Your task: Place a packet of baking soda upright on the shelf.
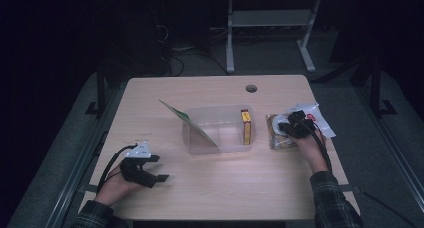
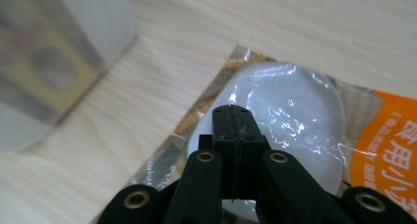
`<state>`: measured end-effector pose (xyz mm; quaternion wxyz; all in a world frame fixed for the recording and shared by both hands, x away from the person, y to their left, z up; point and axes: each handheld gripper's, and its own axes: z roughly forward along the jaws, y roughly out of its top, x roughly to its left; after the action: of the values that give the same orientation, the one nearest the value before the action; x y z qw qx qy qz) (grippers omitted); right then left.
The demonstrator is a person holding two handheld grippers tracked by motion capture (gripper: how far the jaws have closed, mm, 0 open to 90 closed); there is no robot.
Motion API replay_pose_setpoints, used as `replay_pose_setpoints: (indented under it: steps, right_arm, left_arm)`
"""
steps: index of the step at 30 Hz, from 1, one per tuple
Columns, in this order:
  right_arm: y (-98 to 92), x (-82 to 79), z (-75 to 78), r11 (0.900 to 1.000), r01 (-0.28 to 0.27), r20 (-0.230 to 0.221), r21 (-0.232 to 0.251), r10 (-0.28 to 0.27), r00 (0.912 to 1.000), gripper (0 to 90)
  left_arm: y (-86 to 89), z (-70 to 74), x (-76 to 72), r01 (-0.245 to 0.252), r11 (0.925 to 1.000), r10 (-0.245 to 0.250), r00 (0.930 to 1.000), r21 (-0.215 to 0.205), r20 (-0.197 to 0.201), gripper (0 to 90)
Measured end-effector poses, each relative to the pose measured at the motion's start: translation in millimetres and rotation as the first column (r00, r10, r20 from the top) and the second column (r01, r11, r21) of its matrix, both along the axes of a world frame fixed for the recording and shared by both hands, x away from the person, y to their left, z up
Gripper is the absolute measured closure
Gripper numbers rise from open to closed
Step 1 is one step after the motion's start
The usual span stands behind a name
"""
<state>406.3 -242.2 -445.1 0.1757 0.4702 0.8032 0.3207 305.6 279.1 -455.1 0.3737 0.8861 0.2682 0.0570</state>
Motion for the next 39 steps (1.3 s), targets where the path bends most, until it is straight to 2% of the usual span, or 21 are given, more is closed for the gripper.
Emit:
replay_pose_setpoints:
  steps: [5, 12, 19, 22, 26, 30, 39]
  right_arm:
    - [-2.9, -1.4, -1.1, 1.000, -0.003, -0.008, 0.012, 0.003, 1.0000, 90.0]
    - [-1.5, -9.8, 1.4, 0.999, -0.042, -0.027, -0.015, 0.042, 0.9987, 90.0]
    - [3.2, -26.2, 4.3, 0.996, -0.081, -0.049, -0.040, 0.079, 0.9956, 90.0]
    - [3.4, -33.4, 4.5, 0.993, -0.110, -0.054, -0.036, 0.108, 0.9927, 90.0]
    - [6.2, -45.8, 6.0, 0.988, -0.144, -0.062, -0.054, 0.140, 0.9882, 90.0]
    - [7.1, -59.6, 6.7, 0.985, -0.166, -0.076, -0.046, 0.162, 0.9839, 90.0]
    - [10.8, -91.7, 8.1, 0.969, -0.240, -0.085, -0.054, 0.235, 0.9682, 90.0]
  left_arm:
    - [0.1, -0.2, 0.0, -0.002, 1.0000, 0.002, 1.0000, 0.001, -0.002, 15.6]
    - [1.5, 0.4, -0.1, -0.006, 1.0000, 0.006, 1.0000, 0.003, -0.001, 15.7]
    - [1.1, 0.4, -0.6, -0.002, 1.0000, 0.002, 1.0000, 0.003, -0.004, 15.7]
    - [0.9, 0.3, -0.7, -0.001, 1.0000, 0.001, 1.0000, 0.004, -0.005, 15.7]
    - [0.6, 0.0, -0.8, 0.000, 1.0000, 0.000, 1.0000, 0.003, -0.006, 15.7]
    - [0.4, -0.1, -0.7, 0.002, 1.0000, -0.002, 1.0000, 0.003, -0.005, 15.8]
    - [-1.2, -0.7, -1.0, 0.006, 1.0000, -0.006, 0.9999, 0.004, -0.010, 15.8]
